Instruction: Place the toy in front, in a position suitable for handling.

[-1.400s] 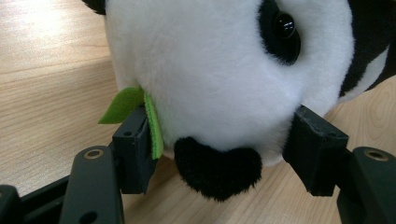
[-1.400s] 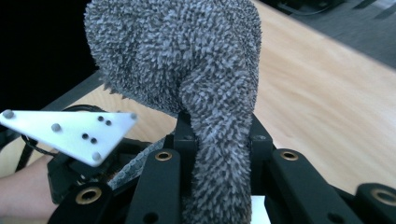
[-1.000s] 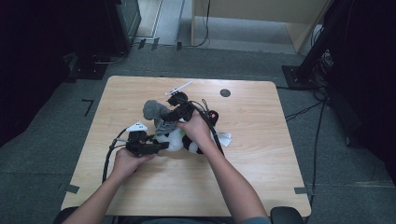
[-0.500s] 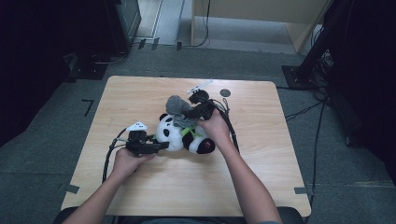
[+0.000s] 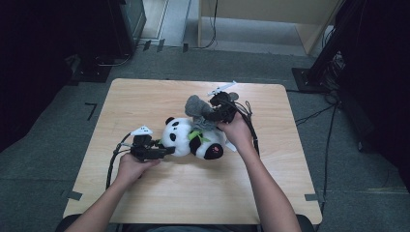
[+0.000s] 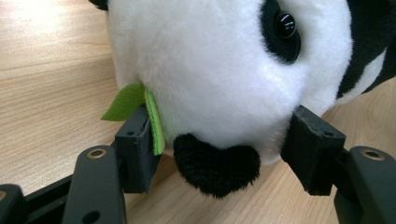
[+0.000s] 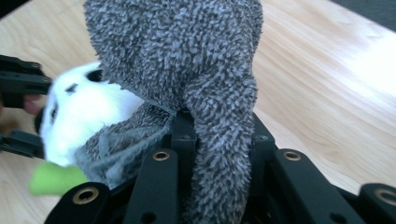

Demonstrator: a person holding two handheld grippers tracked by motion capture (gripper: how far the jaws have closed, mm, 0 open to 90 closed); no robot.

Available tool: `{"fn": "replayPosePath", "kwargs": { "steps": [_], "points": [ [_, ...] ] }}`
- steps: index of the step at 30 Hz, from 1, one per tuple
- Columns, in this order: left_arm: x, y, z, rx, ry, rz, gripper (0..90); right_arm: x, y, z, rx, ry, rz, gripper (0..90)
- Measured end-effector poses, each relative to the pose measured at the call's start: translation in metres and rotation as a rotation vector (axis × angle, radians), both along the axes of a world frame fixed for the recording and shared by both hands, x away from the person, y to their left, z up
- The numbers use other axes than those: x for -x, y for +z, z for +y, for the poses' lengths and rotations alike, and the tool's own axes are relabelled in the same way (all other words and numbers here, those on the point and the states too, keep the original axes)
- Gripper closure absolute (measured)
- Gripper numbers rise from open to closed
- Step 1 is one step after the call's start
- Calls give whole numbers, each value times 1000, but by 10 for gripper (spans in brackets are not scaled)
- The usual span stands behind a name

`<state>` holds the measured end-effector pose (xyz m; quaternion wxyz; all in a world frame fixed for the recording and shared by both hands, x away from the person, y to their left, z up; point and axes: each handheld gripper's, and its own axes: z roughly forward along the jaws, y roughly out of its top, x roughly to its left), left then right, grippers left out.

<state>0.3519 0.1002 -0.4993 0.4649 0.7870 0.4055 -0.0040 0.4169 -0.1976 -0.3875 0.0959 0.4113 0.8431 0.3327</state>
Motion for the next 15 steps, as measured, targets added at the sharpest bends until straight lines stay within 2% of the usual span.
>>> {"fn": "replayPosePath", "kwargs": {
  "steps": [1, 2, 7, 12, 13, 15],
  "points": [
    [0, 0, 0, 0, 0, 0, 346, 0, 0, 0, 0, 0, 0, 724],
    [0, 0, 0, 3, 0, -1, 347, 1, 2, -7, 47, -21, -24, 727],
    [0, 0, 0, 1, -2, -8, 347, 3, 6, -19, 72, -55, -39, 729],
    [1, 0, 0, 2, -1, -12, 348, 5, 12, -21, 104, -66, -71, 732],
    [1, 0, 0, 2, -1, -13, 347, 6, 16, -23, 124, -71, -93, 734],
    [1, -1, 0, 1, -2, -13, 348, 7, 18, -23, 130, -76, -95, 735]
  ]
}}
